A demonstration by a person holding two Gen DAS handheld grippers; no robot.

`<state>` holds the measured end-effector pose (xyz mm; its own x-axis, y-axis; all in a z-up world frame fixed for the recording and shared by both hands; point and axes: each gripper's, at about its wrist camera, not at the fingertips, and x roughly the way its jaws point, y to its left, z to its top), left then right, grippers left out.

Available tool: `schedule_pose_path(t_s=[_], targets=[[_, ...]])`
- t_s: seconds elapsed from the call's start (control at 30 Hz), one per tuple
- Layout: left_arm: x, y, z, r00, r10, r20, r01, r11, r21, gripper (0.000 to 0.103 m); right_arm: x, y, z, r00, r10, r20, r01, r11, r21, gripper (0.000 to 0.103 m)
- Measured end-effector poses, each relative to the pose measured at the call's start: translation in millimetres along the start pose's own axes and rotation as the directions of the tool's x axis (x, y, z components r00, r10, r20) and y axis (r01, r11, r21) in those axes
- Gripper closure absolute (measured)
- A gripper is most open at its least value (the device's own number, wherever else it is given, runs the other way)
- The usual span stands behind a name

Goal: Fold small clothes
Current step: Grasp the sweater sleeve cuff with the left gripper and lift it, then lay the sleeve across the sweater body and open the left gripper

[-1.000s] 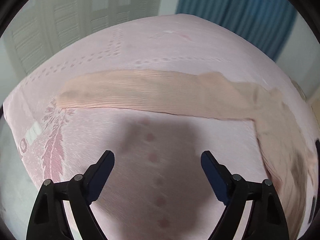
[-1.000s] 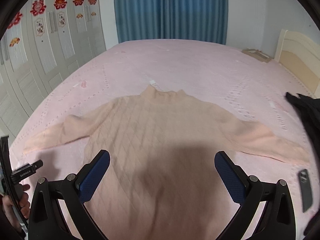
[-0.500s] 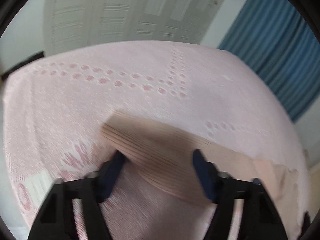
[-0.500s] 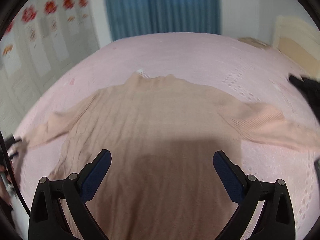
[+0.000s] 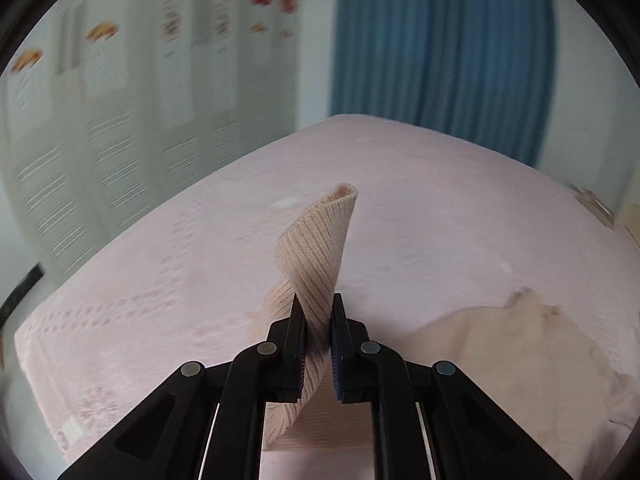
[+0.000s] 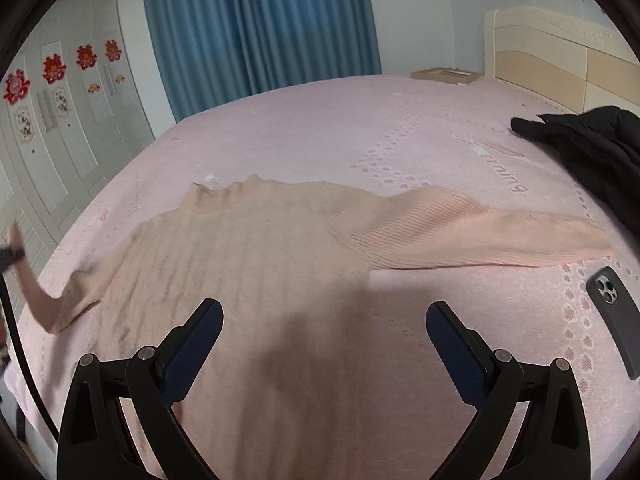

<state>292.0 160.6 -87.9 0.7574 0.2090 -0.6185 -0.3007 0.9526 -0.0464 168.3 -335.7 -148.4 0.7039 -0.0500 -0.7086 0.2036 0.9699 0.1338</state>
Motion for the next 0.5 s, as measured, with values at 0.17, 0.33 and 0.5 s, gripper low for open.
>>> schedule_pose_path(t_s=[0.17,0.33,0.5], targets=[[-20,-133,-7,0.987,-0.163,-0.004,0.162,0.977,0.135,0.093,-4,-41,0,0.997,-0.071,0.039,0.071,0.997,0.017,0.003],[-24,-265,-53,0.955,-0.283,-0.087,0.296,0.917,0.267,0.093,12,-98,-5,0.999,-0.032,-0.011,0.033,0.979,0.199,0.007],[-16,-347,-120,0.910,-0.350,-0.220,0.408,0.850,0.333,0.090,16,-138,-11,0.999,0.052,0.013,-0.053,0.932,0.358,0.007]])
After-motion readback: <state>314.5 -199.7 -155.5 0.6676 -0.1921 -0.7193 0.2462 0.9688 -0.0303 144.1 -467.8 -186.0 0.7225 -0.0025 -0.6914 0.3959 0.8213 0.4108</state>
